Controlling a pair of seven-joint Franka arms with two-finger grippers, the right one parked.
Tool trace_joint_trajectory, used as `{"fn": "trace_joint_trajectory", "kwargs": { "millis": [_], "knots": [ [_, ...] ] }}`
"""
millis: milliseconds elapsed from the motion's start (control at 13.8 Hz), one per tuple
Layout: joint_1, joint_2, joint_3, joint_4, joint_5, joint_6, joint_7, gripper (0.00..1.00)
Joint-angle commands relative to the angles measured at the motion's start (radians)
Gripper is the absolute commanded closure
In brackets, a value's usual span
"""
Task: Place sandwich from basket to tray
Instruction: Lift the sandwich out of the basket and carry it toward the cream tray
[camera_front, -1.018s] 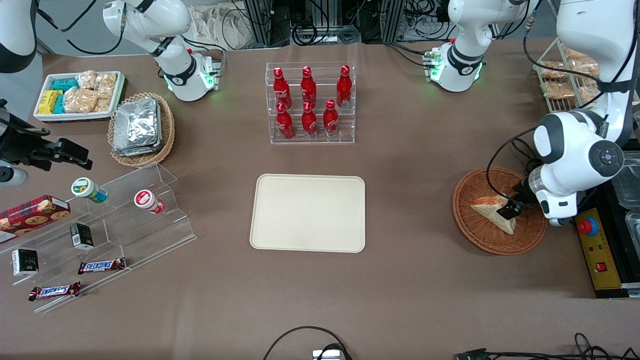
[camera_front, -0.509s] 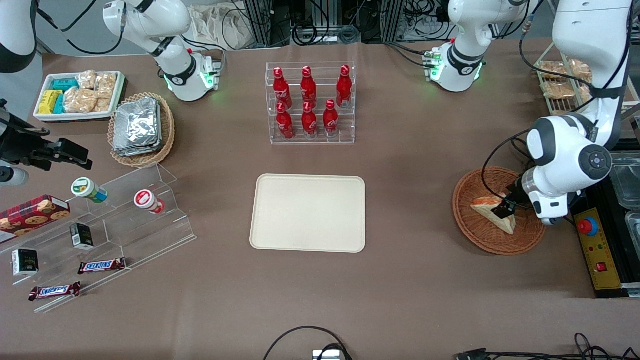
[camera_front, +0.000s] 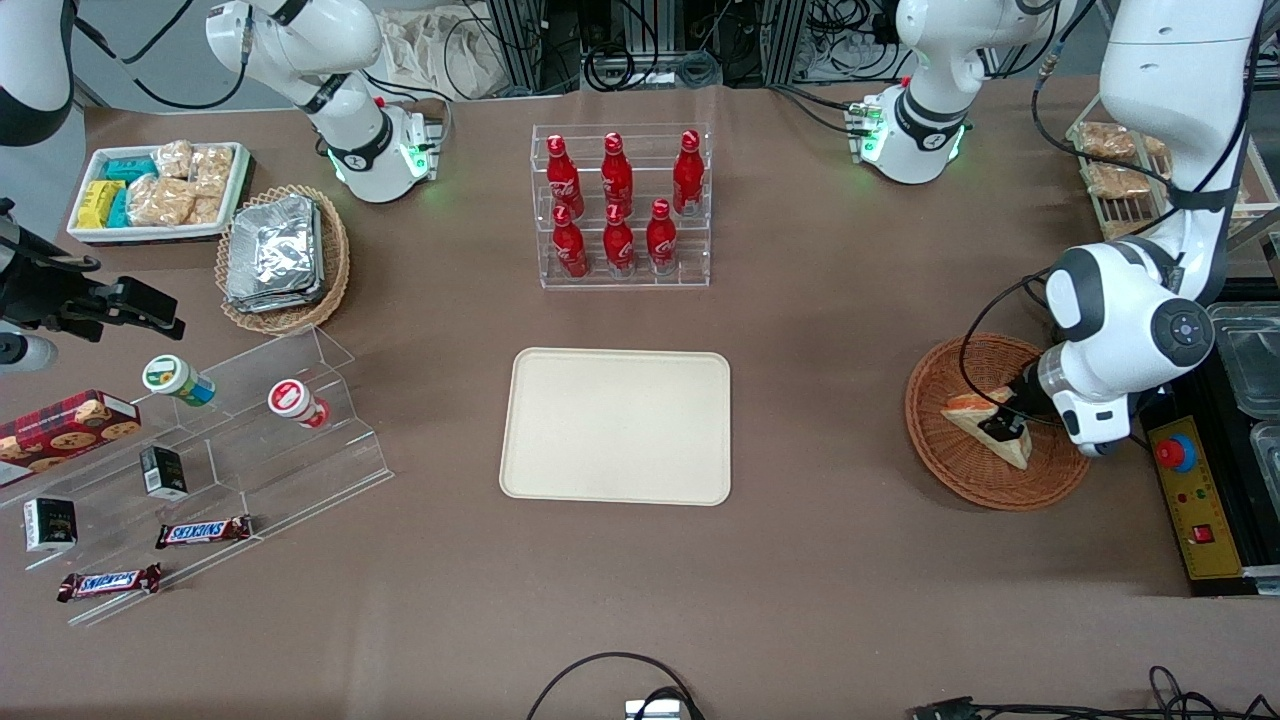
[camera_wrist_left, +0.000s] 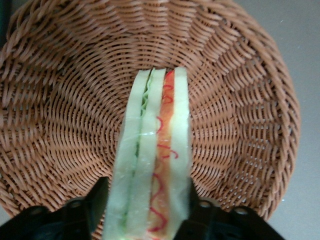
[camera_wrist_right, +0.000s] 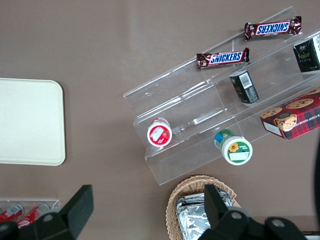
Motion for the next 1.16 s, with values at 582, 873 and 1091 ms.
{"fn": "trace_joint_trajectory", "kwargs": {
  "millis": [582,873,1091],
  "knots": [
    [-0.044,-0.054,-0.012,0.376,0.006,-0.448,0.008,1.00],
    [-0.209,0.021,-0.015,0.627,0.069,-0.632,0.155,1.00],
    [-0.347,0.123,-0.015,0.730,0.075,-0.653,0.211,1.00]
  ]
}}
